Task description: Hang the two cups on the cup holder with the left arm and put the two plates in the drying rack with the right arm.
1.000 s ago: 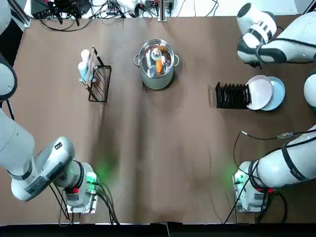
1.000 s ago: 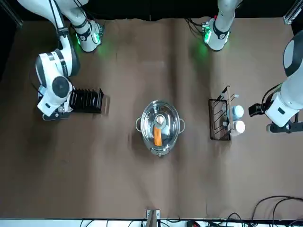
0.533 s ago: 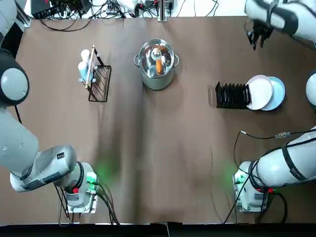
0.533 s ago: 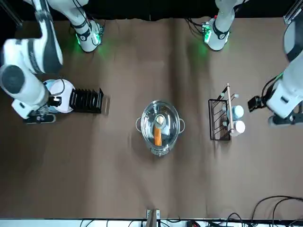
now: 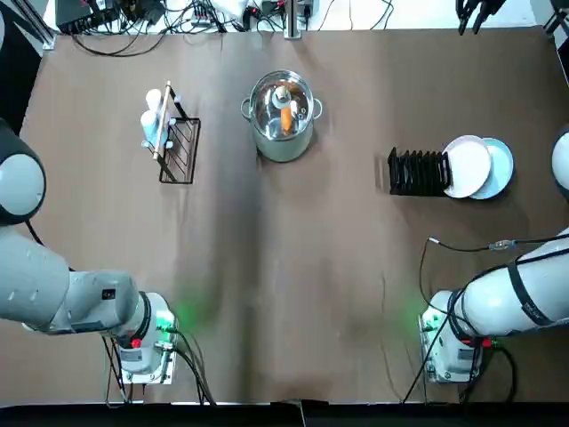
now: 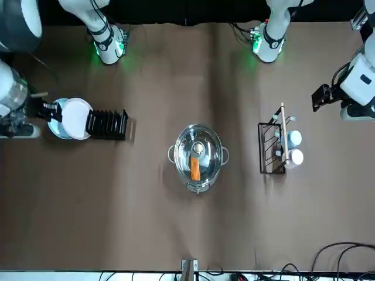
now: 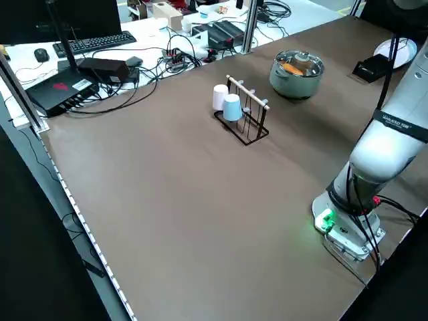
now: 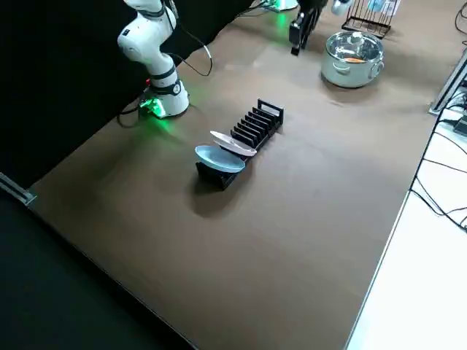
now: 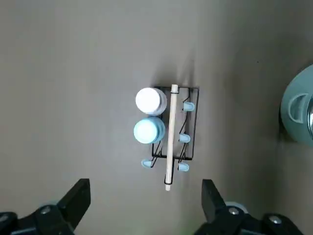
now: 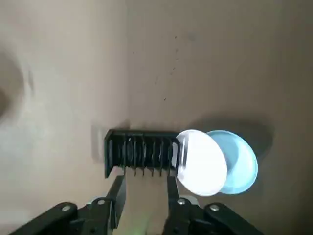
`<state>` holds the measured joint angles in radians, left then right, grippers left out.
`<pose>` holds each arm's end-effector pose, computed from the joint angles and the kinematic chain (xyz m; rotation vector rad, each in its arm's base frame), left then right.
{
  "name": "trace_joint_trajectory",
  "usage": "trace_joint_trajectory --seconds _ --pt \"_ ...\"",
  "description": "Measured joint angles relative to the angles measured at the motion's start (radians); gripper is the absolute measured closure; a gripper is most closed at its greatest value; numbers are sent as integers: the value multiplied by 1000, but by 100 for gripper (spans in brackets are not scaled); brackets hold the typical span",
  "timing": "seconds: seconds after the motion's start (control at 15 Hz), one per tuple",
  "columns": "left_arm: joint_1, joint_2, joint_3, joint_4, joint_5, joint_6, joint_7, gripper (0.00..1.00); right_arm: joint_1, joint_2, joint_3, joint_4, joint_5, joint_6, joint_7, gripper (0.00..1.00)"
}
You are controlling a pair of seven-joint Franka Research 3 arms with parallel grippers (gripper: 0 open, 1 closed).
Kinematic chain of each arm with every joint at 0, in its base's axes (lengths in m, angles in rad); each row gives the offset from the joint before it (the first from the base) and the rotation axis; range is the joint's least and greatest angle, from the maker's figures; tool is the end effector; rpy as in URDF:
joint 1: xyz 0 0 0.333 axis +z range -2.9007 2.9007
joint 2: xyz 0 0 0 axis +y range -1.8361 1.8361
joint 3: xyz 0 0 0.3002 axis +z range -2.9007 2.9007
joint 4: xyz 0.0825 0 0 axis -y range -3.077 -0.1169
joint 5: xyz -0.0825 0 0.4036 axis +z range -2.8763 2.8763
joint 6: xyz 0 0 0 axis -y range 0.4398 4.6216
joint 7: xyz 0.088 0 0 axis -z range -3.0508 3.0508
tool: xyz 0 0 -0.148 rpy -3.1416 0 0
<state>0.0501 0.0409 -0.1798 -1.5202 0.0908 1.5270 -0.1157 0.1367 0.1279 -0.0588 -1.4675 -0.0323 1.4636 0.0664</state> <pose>0.5774 -0.0596 0.5660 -3.0544 0.0176 0.0351 0.5918 0.0429 0.5347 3.0860 0.0157 -0.1984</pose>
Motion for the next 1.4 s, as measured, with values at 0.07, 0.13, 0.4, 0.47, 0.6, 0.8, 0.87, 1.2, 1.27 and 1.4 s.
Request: trace_joint_trajectory --seconds 0.07,0.13,0.4,0.47,0.6,0.8,0.87,1.2,1.27,1.4 --pt "0 1 0 -5 0 0 2 0 0 -5 1 20 12 -27 0 58" --pt "-1 2 0 -9 -1 0 13 0 2 -16 3 32 22 -42 0 51" --pt "0 4 1 -15 -1 -1 73 0 27 -74 11 42 44 -62 1 17" --pt "1 4 1 -16 -1 -1 76 0 34 -79 12 42 46 -62 1 8" --pt "1 4 1 -16 -1 -1 77 0 43 -79 12 41 46 -62 1 0" --pt "1 4 2 -16 -1 -1 78 0 43 -77 9 36 46 -60 0 0" --pt "1 4 2 -16 -1 -1 78 0 42 -77 7 34 46 -57 0 0" --pt "1 4 2 -16 -1 -1 78 0 39 -121 -5 -40 45 -5 -2 0" --pt "1 4 2 -16 -1 -1 78 0 39 -138 -5 -64 45 4 -3 0" --pt "2 4 2 -16 -1 -1 77 0 39 -171 -5 -101 45 15 -3 0"
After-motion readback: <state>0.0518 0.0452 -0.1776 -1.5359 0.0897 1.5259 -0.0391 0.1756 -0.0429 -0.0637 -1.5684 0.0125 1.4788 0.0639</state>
